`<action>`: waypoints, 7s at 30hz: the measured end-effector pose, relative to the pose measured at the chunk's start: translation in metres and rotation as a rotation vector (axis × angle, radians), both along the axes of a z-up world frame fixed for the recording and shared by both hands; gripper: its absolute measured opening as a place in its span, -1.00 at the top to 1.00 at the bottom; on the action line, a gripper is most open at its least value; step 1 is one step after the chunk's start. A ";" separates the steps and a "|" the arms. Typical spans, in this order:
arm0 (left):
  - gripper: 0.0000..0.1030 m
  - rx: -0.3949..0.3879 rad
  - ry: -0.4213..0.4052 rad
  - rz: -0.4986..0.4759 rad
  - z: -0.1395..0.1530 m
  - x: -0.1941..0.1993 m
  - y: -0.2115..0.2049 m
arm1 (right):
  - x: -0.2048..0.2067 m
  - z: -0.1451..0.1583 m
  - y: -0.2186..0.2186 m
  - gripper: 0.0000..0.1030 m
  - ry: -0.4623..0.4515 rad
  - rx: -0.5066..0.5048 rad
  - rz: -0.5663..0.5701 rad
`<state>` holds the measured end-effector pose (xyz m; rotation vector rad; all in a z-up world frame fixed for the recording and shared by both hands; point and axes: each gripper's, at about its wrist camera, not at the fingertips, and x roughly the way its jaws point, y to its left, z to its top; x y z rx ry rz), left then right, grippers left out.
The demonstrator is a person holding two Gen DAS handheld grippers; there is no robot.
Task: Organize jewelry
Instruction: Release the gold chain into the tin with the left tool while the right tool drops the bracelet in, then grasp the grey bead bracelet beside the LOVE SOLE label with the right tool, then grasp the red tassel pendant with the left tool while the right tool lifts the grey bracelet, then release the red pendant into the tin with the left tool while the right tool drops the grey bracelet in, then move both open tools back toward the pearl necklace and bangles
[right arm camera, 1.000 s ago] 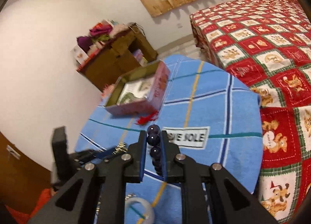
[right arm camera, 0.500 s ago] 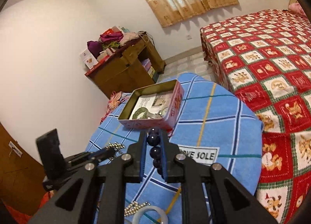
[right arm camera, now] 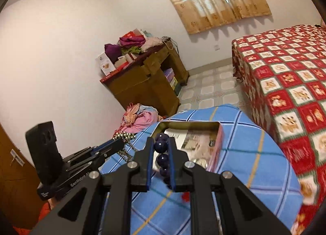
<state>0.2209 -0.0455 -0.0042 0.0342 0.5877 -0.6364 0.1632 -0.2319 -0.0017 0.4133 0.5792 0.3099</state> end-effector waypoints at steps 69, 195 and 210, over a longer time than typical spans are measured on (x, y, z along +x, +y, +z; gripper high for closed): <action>-0.48 0.210 0.099 -0.237 -0.091 -0.078 -0.056 | -0.082 -0.128 0.011 0.11 0.321 -0.510 -0.102; -0.31 -0.084 0.094 0.017 -0.014 0.017 0.040 | -0.021 -0.014 -0.006 -0.24 -0.002 -0.221 -0.130; -0.31 -0.046 0.132 -0.001 -0.034 -0.069 0.060 | -0.086 -0.044 -0.004 -0.24 0.104 -0.162 -0.119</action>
